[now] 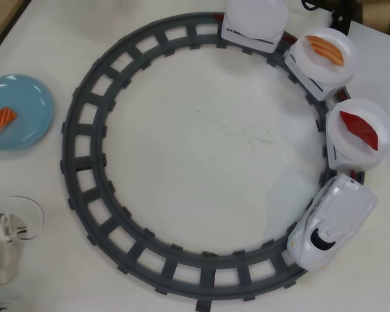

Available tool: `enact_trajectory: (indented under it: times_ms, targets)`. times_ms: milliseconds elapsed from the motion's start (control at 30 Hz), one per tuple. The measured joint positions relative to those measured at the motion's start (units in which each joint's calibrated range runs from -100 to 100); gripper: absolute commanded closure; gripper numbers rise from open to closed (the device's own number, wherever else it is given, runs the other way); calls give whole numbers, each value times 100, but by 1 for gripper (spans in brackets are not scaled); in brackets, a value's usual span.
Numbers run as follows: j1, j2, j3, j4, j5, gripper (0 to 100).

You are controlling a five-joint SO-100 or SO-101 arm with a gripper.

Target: Pick up the sushi from the Shinkansen and put it on the blue dish

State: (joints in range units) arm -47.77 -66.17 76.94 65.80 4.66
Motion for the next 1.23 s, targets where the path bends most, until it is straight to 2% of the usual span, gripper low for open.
enact_trajectory:
  times_ms: [400, 1233]
  targets:
    - [0, -25, 942, -765, 0, 97]
    - [-8, -25, 942, -773, 0, 97]
